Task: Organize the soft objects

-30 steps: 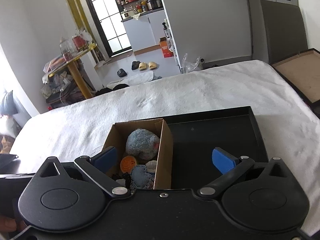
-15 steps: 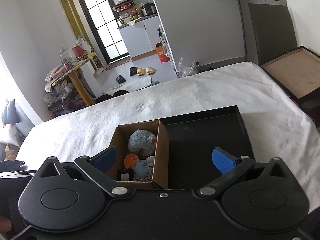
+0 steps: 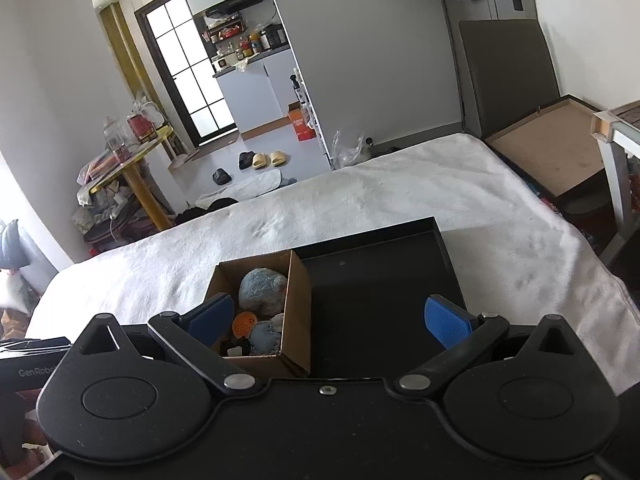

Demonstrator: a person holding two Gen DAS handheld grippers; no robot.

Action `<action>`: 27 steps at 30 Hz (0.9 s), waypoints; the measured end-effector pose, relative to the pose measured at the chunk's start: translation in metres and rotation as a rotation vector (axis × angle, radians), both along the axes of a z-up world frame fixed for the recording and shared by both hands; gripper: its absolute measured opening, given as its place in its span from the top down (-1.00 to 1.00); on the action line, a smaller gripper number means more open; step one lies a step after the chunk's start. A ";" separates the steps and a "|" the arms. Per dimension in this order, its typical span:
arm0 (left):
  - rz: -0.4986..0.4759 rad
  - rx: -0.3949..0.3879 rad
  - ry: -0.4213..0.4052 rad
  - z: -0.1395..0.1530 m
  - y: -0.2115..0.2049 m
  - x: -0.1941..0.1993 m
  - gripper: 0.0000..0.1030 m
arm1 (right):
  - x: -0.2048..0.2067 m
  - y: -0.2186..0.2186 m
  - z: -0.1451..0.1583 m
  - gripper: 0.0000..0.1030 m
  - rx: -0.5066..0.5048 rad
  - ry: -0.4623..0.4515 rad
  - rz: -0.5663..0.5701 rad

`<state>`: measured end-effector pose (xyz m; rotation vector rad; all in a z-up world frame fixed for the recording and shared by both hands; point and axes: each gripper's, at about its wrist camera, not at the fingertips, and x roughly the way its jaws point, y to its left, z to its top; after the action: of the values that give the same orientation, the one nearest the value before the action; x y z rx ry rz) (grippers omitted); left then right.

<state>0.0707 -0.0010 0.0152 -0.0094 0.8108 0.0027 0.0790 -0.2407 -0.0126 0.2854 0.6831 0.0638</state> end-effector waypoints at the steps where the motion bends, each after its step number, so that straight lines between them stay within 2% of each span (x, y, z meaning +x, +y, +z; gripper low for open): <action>1: -0.002 -0.002 -0.003 0.002 0.000 -0.003 -0.81 | -0.003 0.000 0.002 -1.00 0.000 -0.004 -0.002; 11: -0.042 -0.012 -0.007 0.010 0.004 -0.024 -0.85 | -0.023 0.003 0.013 -1.00 -0.014 -0.001 -0.008; 16: -0.057 -0.022 -0.035 0.016 0.007 -0.036 -0.87 | -0.038 0.002 0.019 -1.00 -0.048 -0.010 -0.021; 27: -0.082 -0.019 -0.063 0.027 0.004 -0.061 -0.92 | -0.059 -0.013 0.017 -1.00 -0.079 0.009 -0.049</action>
<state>0.0099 0.0026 0.0422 0.0057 0.7475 -0.0824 0.0196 -0.2534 0.0048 0.2261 0.6857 -0.0112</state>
